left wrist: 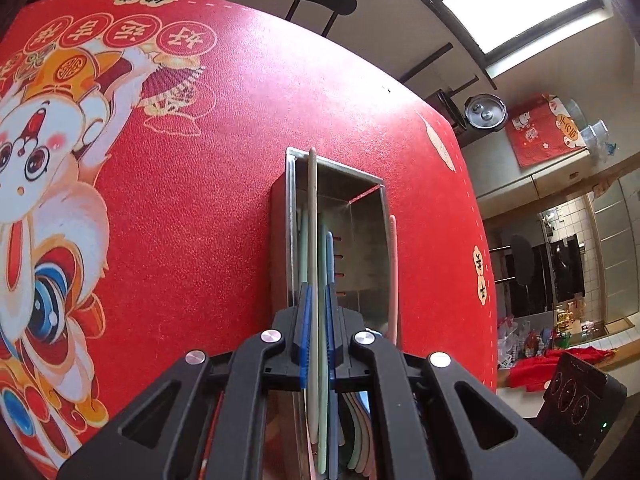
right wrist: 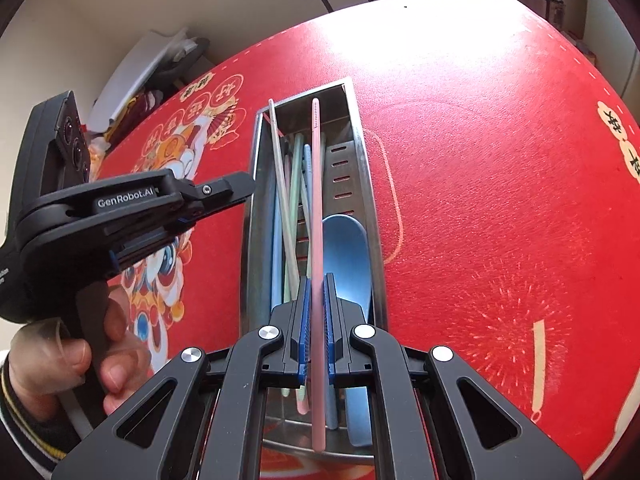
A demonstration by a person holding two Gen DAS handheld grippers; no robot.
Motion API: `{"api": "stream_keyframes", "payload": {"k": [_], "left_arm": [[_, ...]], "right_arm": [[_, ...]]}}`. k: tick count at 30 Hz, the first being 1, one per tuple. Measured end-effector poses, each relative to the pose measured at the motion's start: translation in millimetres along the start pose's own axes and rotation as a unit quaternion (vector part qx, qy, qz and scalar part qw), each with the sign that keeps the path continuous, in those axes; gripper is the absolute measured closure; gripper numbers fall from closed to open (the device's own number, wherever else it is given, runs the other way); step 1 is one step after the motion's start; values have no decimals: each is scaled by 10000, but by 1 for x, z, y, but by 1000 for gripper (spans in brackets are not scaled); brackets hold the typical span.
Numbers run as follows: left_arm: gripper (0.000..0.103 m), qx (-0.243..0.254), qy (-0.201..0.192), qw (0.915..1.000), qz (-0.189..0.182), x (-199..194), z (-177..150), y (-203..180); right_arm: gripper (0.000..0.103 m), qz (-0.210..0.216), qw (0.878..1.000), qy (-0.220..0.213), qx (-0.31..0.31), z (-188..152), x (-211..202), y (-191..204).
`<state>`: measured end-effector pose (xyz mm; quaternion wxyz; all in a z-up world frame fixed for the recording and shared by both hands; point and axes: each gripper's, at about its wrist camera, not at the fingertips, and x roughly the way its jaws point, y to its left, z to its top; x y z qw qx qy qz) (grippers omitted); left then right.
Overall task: Organize utensils
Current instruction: 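Lower both chopsticks into the tray and open both tools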
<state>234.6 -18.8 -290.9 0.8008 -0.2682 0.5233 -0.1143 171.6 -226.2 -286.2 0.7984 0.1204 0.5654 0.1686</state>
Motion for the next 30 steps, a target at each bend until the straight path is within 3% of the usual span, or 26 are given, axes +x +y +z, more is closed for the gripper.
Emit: {"api": "stream_keyframes", "payload": {"k": [11,19,30], "left_arm": [[98,148,-437,9985,296,-30,27,15],[98,148,-640,9963,557,-63,21,47],[98,-115,-663,9961,565,-76,15,75]], "right_arm": [[97,1,9996,208,-191,11,25,16],[97,-176,9980,328,-507,23,52,36],[96,-266,9951,770,-551,22,62,38]]}}
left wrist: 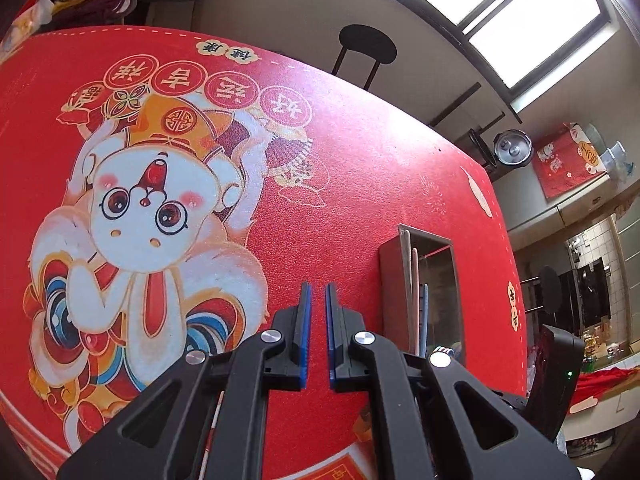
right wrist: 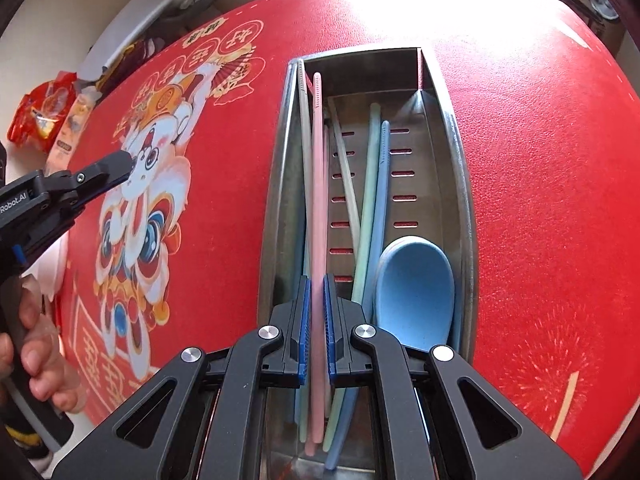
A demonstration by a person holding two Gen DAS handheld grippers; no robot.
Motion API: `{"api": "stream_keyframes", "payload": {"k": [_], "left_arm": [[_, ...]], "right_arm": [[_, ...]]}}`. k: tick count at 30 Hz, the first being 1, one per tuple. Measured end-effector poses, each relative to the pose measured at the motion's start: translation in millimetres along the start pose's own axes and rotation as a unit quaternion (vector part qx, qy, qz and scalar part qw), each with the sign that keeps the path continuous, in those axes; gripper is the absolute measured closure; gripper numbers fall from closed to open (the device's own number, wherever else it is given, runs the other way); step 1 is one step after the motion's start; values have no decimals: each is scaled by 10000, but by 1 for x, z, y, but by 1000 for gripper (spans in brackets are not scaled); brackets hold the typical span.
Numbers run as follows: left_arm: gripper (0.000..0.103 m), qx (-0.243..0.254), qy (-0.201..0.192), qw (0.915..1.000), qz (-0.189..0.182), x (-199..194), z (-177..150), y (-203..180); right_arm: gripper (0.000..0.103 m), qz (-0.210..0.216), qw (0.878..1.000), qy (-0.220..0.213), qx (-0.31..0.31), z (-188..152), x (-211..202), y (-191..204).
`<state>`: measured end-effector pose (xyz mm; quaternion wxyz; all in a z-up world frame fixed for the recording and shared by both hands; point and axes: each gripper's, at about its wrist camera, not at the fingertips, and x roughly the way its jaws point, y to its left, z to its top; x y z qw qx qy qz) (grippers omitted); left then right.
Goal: Organize utensils
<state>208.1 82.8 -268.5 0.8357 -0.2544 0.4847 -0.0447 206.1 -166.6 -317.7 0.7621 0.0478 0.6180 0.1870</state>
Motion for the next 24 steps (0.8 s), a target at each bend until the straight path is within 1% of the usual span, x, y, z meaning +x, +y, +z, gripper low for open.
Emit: {"api": "stream_keyframes", "payload": {"k": [4,8,11,13,14,15,17,18,19,20,21,22,23,24], "left_arm": [[98,-10,-40,10000,-22,-5,-2,3],[98,101,-95,9999,32,-12,-2,3],[92,210,-132,9996,146,-18,-2,3],[81,303,-160,9991,247,-24,-1,5],[78,355,-176,9988,290,-27,-1,6],[72,417,-191,9984,333,-31,0,6],[66,584,-232,9970,442,-39,2,8],[59,675,-266,9961,493,-45,3,8],[53,776,-313,9951,533,-51,5,7],[50,876,-358,9939,559,-57,6,7],[44,976,-410,9927,586,-63,8,6],[37,1074,-472,9912,610,-70,10,5],[33,1167,-536,9898,618,-78,12,3],[25,1259,-614,9883,610,-86,13,1]], "right_arm": [[96,-76,9998,101,120,-5,2,-4],[96,-119,9996,161,216,-11,1,-8],[95,-101,9994,31,316,-14,-7,-7],[95,-109,9994,-68,313,-14,-17,-5],[95,-135,9994,-146,295,-15,-24,-4],[95,-177,9992,-221,285,-15,-32,-3],[95,-236,9984,-394,330,-15,-49,-5],[95,-273,9977,-487,383,-16,-58,-8],[93,-322,9968,-588,442,-16,-68,-11],[91,-392,9954,-712,515,-18,-79,-15],[79,-474,9938,-822,588,-19,-90,-20],[54,-576,9911,-981,689,-21,-104,-25],[46,-649,9883,-1147,771,-23,-116,-30],[45,-707,9851,-1323,841,-26,-129,-34]]}}
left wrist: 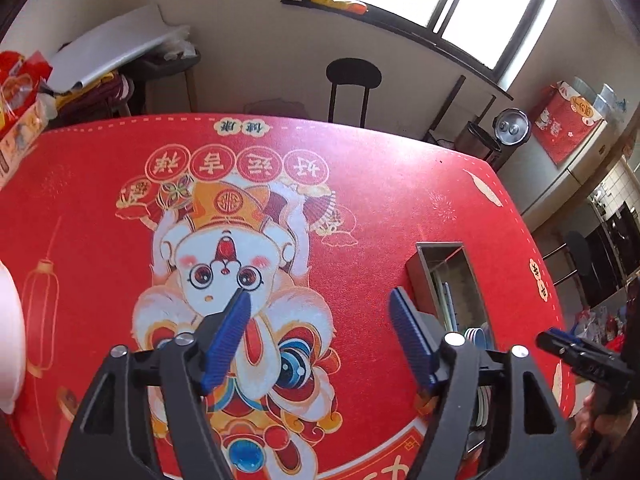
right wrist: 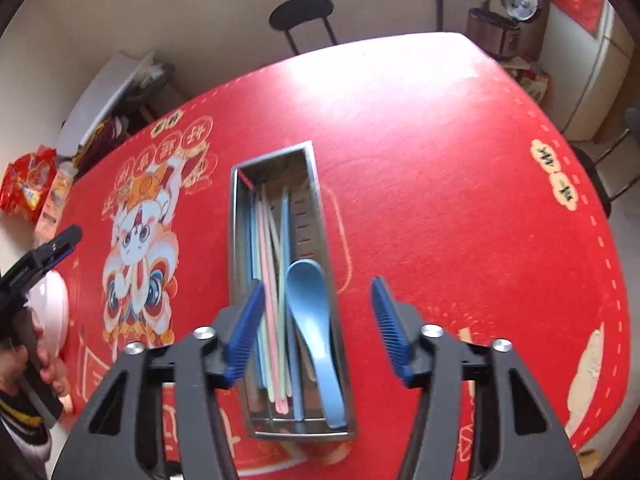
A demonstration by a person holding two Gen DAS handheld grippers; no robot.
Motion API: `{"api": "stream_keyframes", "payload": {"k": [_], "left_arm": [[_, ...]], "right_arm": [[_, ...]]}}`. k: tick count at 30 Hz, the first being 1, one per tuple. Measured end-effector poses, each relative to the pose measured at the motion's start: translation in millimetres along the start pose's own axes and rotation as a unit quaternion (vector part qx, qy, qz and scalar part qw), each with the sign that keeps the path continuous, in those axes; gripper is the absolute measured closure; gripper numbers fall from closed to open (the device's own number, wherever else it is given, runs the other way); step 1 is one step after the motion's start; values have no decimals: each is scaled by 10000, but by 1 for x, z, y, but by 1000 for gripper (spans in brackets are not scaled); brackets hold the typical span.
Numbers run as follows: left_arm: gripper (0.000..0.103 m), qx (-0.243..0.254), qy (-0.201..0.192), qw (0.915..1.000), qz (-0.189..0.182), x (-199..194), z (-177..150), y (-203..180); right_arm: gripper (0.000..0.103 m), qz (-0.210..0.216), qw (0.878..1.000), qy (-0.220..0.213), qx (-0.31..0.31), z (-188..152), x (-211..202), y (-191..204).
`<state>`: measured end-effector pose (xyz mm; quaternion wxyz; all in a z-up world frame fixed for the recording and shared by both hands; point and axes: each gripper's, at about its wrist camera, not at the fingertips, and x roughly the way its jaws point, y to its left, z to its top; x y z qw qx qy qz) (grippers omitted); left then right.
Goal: Organize utensils
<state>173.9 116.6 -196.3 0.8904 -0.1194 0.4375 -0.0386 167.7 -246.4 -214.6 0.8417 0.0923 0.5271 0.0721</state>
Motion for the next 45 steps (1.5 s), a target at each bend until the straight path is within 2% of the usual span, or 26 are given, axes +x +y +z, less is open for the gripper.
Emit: {"api": "stream_keyframes", "payload": {"k": [2,3,5,6,7,10,14,17,22,26,31,35,45], "left_arm": [[15,200,-178,9996,-23,-16,6,-3],[8,332,-275,9991,-23,-25,9,-6],[6,605,-457,9971,-7,-41,15,-14],[6,738,-528,9959,-11,-49,18,-19],[6,860,-615,9944,-4,-57,21,-23],[6,1047,-952,9899,97,-81,27,-36],[6,1210,-1273,9843,-191,-110,34,-53],[6,1363,-1441,9797,-301,-128,36,-69],[6,1568,-1692,9719,-466,-153,31,-93],[6,1569,-1738,9698,-682,-164,25,-106],[6,1538,-1740,9693,-800,-170,17,-114],[6,1565,-1903,9676,-559,-175,13,-115],[6,1659,-1991,9652,-355,-180,8,-119]], "right_arm": [[42,-181,9995,-243,85,3,-25,-9],[36,-240,9989,-367,145,4,-37,-13],[30,-386,9964,-707,262,4,-65,-20],[25,-476,9949,-851,262,3,-77,-22],[12,-615,9920,-1072,256,2,-93,-22],[12,-851,9832,-1579,333,-4,-130,-21],[12,-1232,9695,-2038,579,-14,-169,-19],[12,-1309,9635,-2209,758,-21,-192,-16],[12,-1383,9555,-2525,645,-31,-220,-1],[12,-1385,9495,-2766,526,-40,-236,11],[12,-1417,9444,-2943,379,-43,-247,22],[12,-1427,9415,-3037,315,-43,-250,27],[12,-1547,9377,-3089,358,-47,-251,29]]}}
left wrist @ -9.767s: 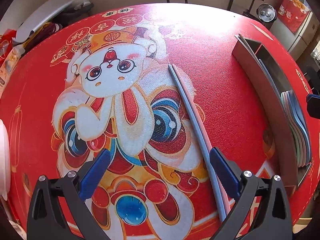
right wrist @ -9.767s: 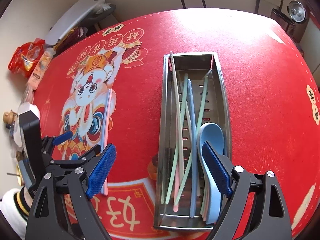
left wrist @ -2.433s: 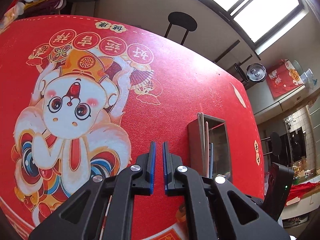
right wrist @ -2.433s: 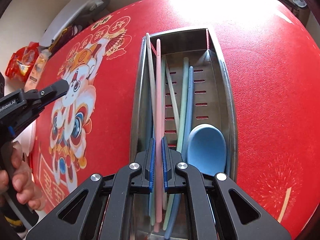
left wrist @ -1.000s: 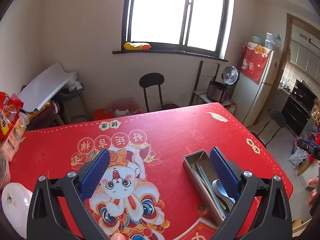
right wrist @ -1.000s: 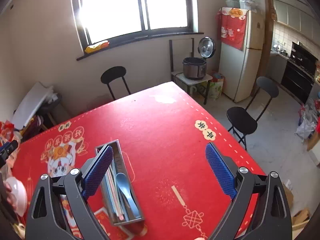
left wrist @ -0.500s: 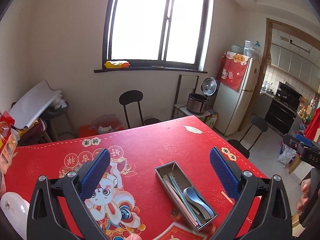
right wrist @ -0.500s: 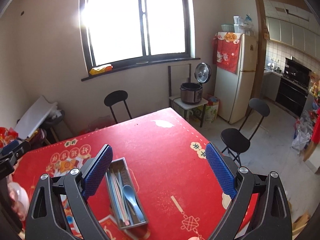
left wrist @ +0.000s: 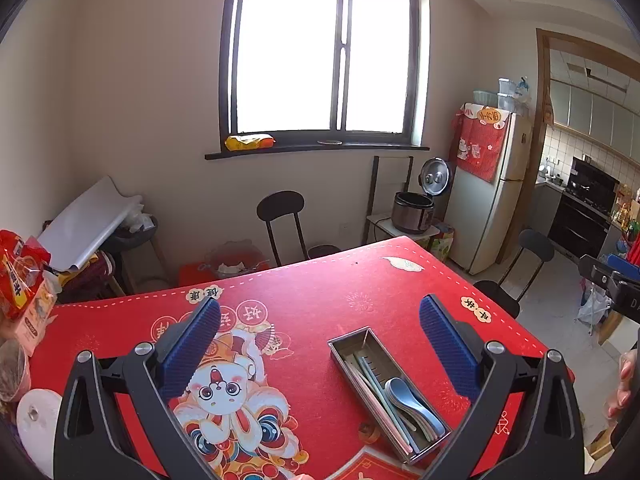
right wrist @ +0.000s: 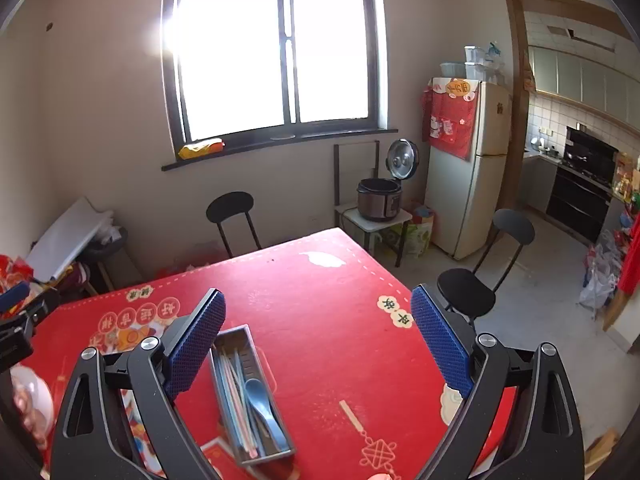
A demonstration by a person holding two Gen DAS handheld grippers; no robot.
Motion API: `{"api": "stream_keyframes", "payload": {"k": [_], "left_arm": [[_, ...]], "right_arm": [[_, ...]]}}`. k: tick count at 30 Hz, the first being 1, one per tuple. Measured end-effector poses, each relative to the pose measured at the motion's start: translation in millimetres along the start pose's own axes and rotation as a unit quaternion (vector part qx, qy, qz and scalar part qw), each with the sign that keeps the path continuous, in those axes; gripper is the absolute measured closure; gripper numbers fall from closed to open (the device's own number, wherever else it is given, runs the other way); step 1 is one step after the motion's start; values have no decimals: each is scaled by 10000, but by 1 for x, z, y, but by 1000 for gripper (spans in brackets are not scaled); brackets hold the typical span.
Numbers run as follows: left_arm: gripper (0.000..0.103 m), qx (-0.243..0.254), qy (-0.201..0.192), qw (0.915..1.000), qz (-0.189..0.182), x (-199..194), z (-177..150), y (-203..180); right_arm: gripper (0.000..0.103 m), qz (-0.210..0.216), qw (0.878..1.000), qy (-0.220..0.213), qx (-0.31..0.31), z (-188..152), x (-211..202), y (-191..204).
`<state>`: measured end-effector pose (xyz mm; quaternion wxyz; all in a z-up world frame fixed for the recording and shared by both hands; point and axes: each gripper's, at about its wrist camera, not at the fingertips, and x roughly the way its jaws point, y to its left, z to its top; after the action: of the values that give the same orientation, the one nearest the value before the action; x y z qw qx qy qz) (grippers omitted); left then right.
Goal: Organize utensils
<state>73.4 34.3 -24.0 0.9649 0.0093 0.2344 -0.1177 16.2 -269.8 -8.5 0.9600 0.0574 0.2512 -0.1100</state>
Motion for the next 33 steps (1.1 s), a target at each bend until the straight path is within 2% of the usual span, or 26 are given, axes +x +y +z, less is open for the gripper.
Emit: {"api": "stream_keyframes", "payload": {"k": [27,33], "left_arm": [[6,-7,40,10000,-73,1,-3,1],[6,-18,29,10000,18,1,-4,2]], "right_arm": [[12,-127,9999,-40,54,0,-3,-2],[12,-141,9999,-11,71,0,-3,-3]]}}
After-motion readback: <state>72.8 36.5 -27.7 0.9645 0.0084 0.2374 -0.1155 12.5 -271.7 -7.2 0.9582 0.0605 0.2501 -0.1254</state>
